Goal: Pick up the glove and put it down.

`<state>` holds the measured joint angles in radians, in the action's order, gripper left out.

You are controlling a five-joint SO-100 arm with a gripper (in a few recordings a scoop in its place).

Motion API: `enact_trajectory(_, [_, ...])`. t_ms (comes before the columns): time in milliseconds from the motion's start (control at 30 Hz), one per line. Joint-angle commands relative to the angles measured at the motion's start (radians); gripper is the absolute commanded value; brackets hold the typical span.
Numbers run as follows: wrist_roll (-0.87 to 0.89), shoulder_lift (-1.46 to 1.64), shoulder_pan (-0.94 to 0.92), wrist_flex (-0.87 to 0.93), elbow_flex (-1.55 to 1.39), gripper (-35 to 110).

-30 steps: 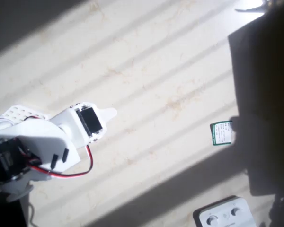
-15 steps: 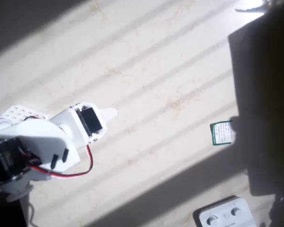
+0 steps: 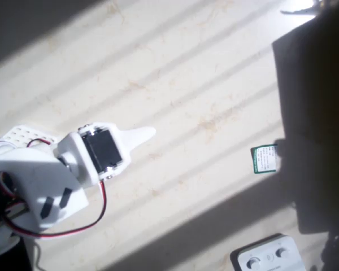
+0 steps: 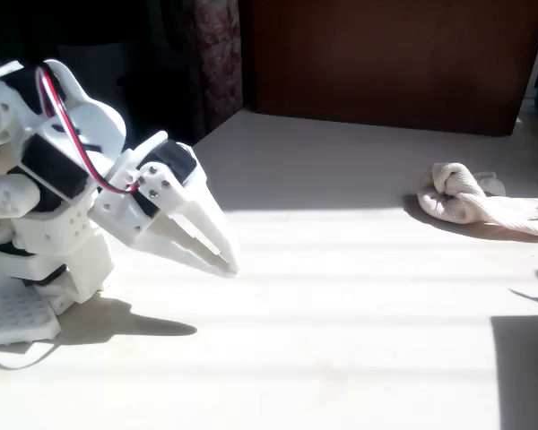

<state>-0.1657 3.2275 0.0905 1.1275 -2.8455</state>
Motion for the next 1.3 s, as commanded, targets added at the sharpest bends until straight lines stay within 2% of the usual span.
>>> enact_trajectory(0, [0.006,-0.153,0.009,-0.018,0.173,0])
enact_trajectory(300, [0.002,-0.787,0.031,-0.020,0.818,0])
enact_trajectory(667, [0.006,-1.460,0.291,-0.020,1.483,0])
enact_trajectory(1100, [0.008,-2.108,0.459,-0.011,2.080,0])
enact_trajectory(1267, [0.008,-2.253,0.488,-0.008,2.174,9])
